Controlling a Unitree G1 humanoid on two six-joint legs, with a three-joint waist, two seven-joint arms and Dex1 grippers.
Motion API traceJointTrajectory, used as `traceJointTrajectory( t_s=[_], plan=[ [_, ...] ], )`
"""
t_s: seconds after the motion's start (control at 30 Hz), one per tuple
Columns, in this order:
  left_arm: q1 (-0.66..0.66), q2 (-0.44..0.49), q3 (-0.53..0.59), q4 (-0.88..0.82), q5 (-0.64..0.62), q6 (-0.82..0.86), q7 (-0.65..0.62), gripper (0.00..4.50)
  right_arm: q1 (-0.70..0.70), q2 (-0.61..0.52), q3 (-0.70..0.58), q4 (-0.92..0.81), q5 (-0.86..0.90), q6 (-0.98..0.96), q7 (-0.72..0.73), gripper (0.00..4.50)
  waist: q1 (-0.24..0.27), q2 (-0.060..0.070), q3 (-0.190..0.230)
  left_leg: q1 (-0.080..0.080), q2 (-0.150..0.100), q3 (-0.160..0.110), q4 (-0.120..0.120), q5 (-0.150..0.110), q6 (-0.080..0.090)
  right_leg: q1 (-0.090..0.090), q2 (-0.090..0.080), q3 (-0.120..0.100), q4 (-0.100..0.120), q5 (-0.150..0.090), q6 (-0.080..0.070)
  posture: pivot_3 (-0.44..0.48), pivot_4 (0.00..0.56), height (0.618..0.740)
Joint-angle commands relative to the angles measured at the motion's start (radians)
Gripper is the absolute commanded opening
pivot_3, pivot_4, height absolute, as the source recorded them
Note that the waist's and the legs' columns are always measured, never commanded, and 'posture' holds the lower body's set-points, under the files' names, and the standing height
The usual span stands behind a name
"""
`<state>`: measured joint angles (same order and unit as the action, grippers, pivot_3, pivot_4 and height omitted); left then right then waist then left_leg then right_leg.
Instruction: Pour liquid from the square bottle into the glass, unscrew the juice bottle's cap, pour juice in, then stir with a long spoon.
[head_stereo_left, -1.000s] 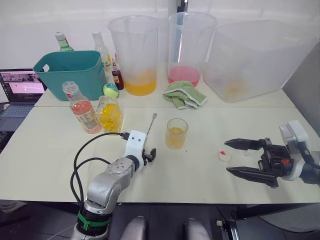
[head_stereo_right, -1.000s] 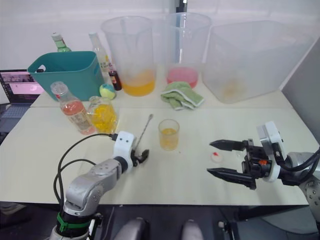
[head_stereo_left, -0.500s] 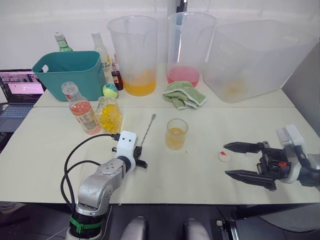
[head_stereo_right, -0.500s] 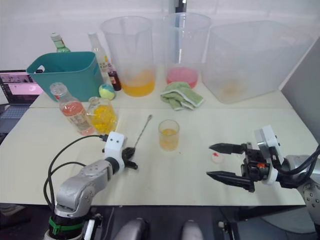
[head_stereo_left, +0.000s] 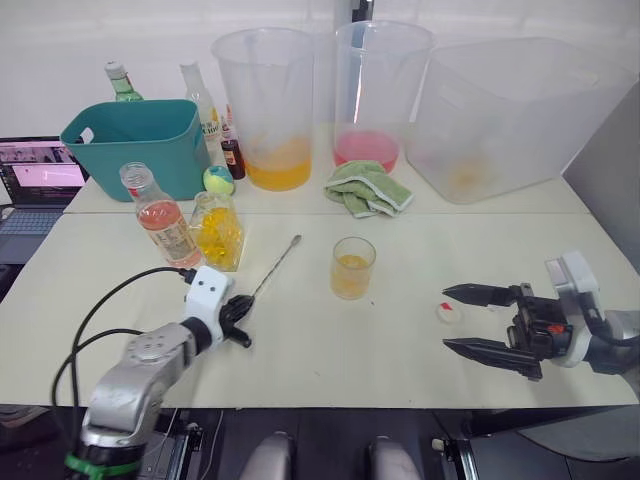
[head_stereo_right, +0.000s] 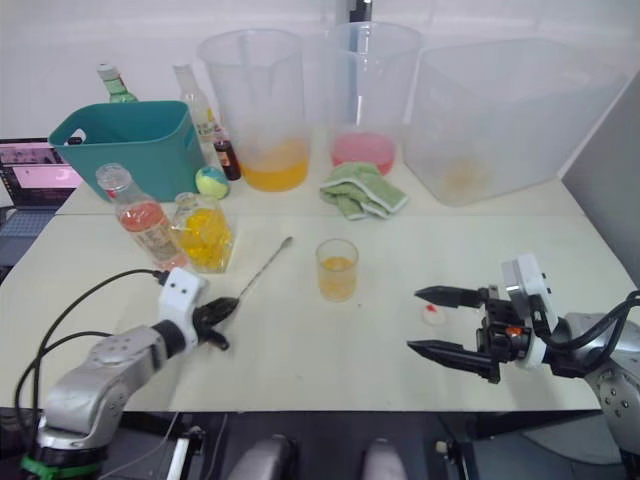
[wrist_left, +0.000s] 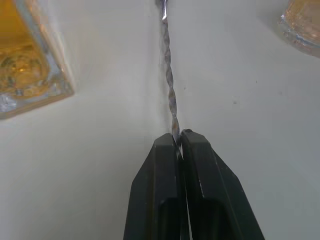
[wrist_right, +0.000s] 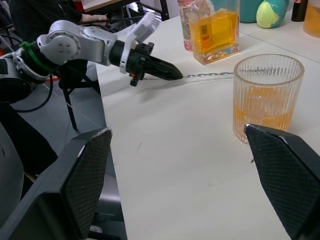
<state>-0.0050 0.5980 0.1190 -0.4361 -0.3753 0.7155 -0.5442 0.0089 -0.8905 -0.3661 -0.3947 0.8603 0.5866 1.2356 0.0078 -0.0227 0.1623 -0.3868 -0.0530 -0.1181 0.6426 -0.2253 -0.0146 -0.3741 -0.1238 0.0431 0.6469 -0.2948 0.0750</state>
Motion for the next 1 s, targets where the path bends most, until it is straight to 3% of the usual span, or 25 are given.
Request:
traceJointTrajectory(
  t_s=[0.03, 0.17, 0.27, 0.37, 0.47, 0.6, 0.83, 0.93, 1.0],
  plan=[
    [0.051, 0.096, 0.081, 0.012, -0.040, -0.156, -0.200, 0.02, -0.015, 0.010, 0.002, -0.013, -0.008, -0.030, -0.008, 4.50, 0.002, 0.000, 0.000, 0.000, 0.000, 0.000, 0.000, 0.000, 0.000, -0.001, 0.000, 0.000, 0.000, 0.000, 0.000, 0.000, 0.150, 0.738],
    [0.108, 0.222, 0.149, 0.133, -0.080, -0.359, -0.499, 0.02, -0.024, 0.025, 0.025, -0.009, -0.018, -0.038, -0.018, 4.50, 0.004, 0.000, 0.000, -0.003, 0.000, 0.000, 0.000, 0.000, 0.000, -0.003, 0.000, 0.000, -0.001, 0.000, 0.000, 0.000, 0.150, 0.738],
    [0.092, 0.260, 0.164, 0.242, -0.121, -0.455, -0.660, 0.02, -0.029, 0.031, 0.034, -0.007, -0.023, -0.043, -0.022, 4.50, 0.003, 0.001, 0.001, -0.004, 0.001, 0.001, -0.001, 0.000, 0.000, -0.005, 0.000, 0.000, -0.001, 0.000, 0.000, 0.000, 0.150, 0.738],
    [0.031, 0.310, 0.105, 0.455, -0.050, -0.658, -0.840, 0.02, -0.035, 0.036, 0.045, -0.001, -0.033, -0.048, -0.022, 4.50, 0.002, 0.001, 0.001, -0.005, 0.001, 0.001, -0.001, 0.000, 0.000, -0.007, 0.000, 0.000, -0.001, 0.000, 0.000, 0.000, 0.150, 0.738],
    [-0.065, 0.314, 0.047, 0.627, 0.017, -0.798, -0.903, 0.02, -0.042, 0.036, 0.048, 0.000, -0.033, -0.047, -0.021, 4.50, 0.002, 0.001, 0.001, -0.006, 0.001, 0.002, -0.001, 0.000, 0.000, -0.009, 0.000, 0.000, 0.000, 0.000, 0.000, 0.000, 0.150, 0.738],
    [-0.190, 0.302, -0.053, 0.813, 0.166, -0.954, -0.876, 0.02, -0.054, 0.035, 0.053, 0.002, -0.037, -0.048, -0.035, 4.50, 0.000, 0.000, 0.001, -0.008, 0.000, 0.002, -0.001, 0.000, 0.000, -0.011, 0.000, 0.000, 0.002, 0.001, 0.000, 0.000, 0.150, 0.738],
    [-0.237, 0.304, -0.095, 0.829, 0.162, -0.949, -0.909, 2.27, -0.050, 0.031, 0.046, -0.014, -0.028, -0.041, -0.049, 4.50, -0.010, 0.001, 0.001, -0.007, -0.001, 0.001, 0.000, 0.000, 0.001, -0.014, -0.001, 0.000, 0.010, 0.002, -0.001, 0.000, 0.150, 0.738],
    [-0.219, 0.347, -0.115, 0.741, 0.165, -0.858, -0.930, 3.26, -0.044, 0.034, 0.046, -0.035, -0.018, -0.033, -0.064, 4.50, -0.018, 0.001, 0.001, -0.007, -0.001, 0.001, 0.000, 0.000, 0.001, -0.014, -0.001, 0.000, 0.010, 0.002, -0.001, 0.000, 0.150, 0.738],
    [-0.212, 0.354, -0.129, 0.685, 0.177, -0.802, -0.904, 3.26, -0.046, 0.035, 0.048, -0.039, -0.013, -0.029, -0.071, 4.50, -0.022, 0.001, 0.001, -0.007, -0.001, 0.001, 0.000, 0.000, 0.001, -0.014, -0.001, 0.000, 0.010, 0.002, 0.000, 0.000, 0.150, 0.738]
  ],
)
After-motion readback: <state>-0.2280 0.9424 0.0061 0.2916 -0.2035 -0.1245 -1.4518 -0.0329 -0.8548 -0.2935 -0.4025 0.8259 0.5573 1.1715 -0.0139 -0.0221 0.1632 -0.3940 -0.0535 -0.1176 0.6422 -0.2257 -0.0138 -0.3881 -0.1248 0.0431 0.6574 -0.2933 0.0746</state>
